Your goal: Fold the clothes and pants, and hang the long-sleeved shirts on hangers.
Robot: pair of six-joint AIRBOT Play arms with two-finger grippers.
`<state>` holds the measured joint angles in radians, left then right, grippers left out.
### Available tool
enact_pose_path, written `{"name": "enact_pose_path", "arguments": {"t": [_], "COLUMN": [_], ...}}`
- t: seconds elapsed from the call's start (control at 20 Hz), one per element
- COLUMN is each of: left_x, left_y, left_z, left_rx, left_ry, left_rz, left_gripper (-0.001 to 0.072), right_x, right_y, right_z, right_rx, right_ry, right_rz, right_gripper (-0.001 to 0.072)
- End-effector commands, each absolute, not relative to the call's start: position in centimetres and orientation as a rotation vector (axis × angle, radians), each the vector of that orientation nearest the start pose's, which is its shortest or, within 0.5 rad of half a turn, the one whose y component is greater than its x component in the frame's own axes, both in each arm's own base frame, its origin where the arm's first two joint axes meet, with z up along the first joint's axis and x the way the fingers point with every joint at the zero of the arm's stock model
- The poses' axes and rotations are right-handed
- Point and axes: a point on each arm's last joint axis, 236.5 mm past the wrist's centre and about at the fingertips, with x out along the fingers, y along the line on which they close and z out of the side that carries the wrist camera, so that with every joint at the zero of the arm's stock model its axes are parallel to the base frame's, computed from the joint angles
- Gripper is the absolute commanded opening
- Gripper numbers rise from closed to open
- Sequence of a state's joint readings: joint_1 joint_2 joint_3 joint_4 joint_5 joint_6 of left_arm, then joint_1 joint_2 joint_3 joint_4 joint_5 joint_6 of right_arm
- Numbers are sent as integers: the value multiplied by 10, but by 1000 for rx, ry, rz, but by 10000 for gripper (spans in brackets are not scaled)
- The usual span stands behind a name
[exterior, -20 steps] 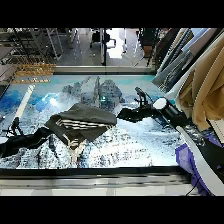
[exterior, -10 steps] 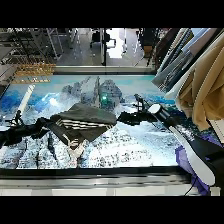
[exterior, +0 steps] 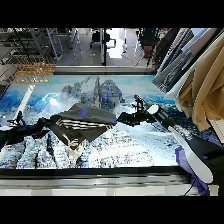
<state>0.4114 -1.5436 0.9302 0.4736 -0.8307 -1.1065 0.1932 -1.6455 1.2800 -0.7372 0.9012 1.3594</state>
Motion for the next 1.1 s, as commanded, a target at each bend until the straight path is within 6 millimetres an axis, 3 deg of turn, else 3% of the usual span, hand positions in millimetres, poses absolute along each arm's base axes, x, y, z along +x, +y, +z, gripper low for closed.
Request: {"name": "enact_pose_path", "arguments": {"t": [0.0,0.1,0.2,0.25,0.3,0.35,0.9,1.05], "left_x": [460,471,480,483,484,484,485,484], "left_y": [18,10,10,11,13,14,17,12], "left_z": [-70,-60,-50,-47,-46,-46,-48,-48], "left_rx": [-1037,-1067,-1129,-1152,-1161,-1159,-1156,-1156], "left_ry": [928,877,827,812,805,804,798,806], "left_rz": [-65,-94,-90,-89,-84,-81,-65,-80], "left_gripper": [620,462,431,287,98,19,18,25], "right_x": [449,448,448,447,447,447,436,437], "right_y": [227,227,229,229,230,231,261,265], "right_z": [-35,-45,-52,-55,-57,-58,-82,-83], "right_rx": [572,606,620,623,620,614,493,522], "right_ry": [1219,1248,1263,1269,1270,1269,1260,1260], "right_rz": [504,479,476,476,480,490,604,603], "right_gripper": [519,520,526,526,526,526,498,331]}}
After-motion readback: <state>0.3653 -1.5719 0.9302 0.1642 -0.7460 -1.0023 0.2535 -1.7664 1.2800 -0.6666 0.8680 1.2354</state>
